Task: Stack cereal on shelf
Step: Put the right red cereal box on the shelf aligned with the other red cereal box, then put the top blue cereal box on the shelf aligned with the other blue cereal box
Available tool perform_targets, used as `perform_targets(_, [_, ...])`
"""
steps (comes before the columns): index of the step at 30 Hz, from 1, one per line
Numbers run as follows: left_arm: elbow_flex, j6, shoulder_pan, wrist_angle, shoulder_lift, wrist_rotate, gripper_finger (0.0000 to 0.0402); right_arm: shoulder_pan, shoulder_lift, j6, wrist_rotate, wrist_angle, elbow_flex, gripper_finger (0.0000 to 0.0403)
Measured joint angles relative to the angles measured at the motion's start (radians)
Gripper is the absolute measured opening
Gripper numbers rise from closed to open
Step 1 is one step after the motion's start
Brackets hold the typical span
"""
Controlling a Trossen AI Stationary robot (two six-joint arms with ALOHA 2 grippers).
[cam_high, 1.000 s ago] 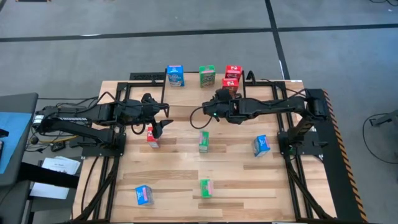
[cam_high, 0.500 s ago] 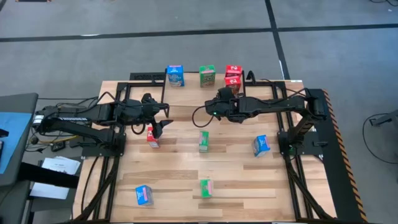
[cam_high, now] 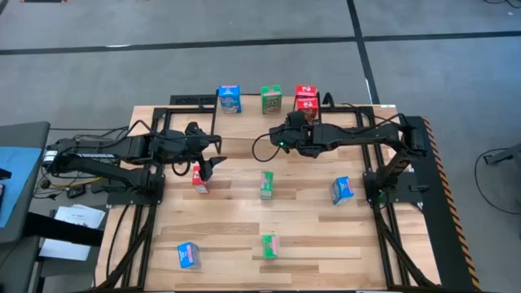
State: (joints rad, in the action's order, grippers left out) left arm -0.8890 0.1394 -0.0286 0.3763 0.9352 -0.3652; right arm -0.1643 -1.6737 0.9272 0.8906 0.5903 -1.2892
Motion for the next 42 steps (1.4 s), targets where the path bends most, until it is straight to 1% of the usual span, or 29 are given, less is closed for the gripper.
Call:
perform_targets(6, [0.000,0.000,0.000,0.000,0.000,0.000,0.0311,0.032,0.000,-0.001,-0.002,0.000,0.000,0.0164])
perform_targets(10, [0.000,0.000,0.000,0.000,0.000,0.000,0.0311,0.062,0.000,-0.034,-0.004,0.003,-0.003,0.0164])
perform_targets(12, [0.000,0.000,0.000,0.000,0.000,0.000,0.0311,0.075,0.000,-0.073,-0.021,0.004,-0.020,0.0164])
perform_targets(19, [0.000,0.016,0.000,0.000,0.000,0.000,0.0311,0.116,0.001,-0.257,-0.131,0.012,-0.120,0.0164])
perform_targets(24, [0.000,0.019,0.002,0.000,0.000,0.000,0.0311,0.161,0.001,-0.369,-0.156,0.069,-0.193,0.0164])
perform_targets(27, [0.000,0.036,0.002,0.000,0.000,0.000,0.0311,0.182,0.001,-0.386,-0.159,0.146,-0.236,0.0164])
perform_targets(32, [0.000,0.041,0.002,0.000,0.000,0.000,0.0311,0.201,0.001,-0.379,-0.159,0.355,-0.324,0.0164])
perform_targets(35, [0.000,0.041,0.002,0.000,0.000,0.000,0.0311,0.214,0.001,-0.372,-0.164,0.450,-0.360,0.0164])
perform_targets(39, [0.000,0.041,0.002,0.000,0.000,0.000,0.0311,0.219,0.001,-0.376,-0.239,0.574,-0.414,0.0168])
perform_targets(42, [0.000,0.041,0.002,0.000,0.000,0.000,0.0311,0.219,0.001,-0.376,-0.307,0.629,-0.439,0.0183])
